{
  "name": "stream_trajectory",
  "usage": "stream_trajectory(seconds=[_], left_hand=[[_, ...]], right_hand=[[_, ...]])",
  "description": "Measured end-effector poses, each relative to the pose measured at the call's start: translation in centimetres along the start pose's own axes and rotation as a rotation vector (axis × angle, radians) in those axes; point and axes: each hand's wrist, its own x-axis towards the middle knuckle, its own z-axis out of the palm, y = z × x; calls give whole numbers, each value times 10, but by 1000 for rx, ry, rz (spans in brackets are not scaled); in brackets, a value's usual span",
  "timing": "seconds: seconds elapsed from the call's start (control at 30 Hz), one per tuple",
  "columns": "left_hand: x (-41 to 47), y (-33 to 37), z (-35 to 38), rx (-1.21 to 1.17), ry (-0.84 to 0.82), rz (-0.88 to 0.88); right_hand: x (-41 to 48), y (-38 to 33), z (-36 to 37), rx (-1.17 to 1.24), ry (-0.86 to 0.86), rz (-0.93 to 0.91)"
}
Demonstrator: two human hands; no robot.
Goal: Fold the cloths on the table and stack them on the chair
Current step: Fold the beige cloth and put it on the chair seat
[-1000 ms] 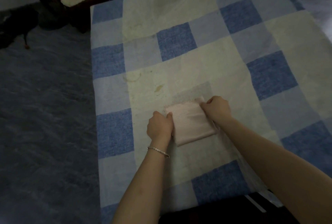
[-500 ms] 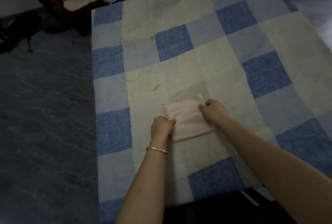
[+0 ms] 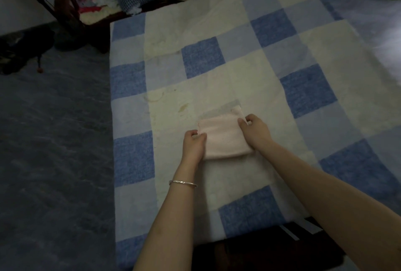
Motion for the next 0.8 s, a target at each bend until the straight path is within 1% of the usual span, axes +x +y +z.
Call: stream_trajectory(seconds=[0.13, 0.27, 0.53, 0.8], left_hand=[[-10, 2, 5, 32, -80, 22], [-17, -2, 8, 24, -130, 28], [-46, 10, 10, 51, -192, 165], [-90, 23, 33, 65, -361, 275]], right_hand=[[-11, 6, -13, 23, -25, 16], [-29, 13, -25, 62, 8, 5], [-82, 23, -47, 283, 166, -17], [-129, 44, -81, 385, 364, 35]])
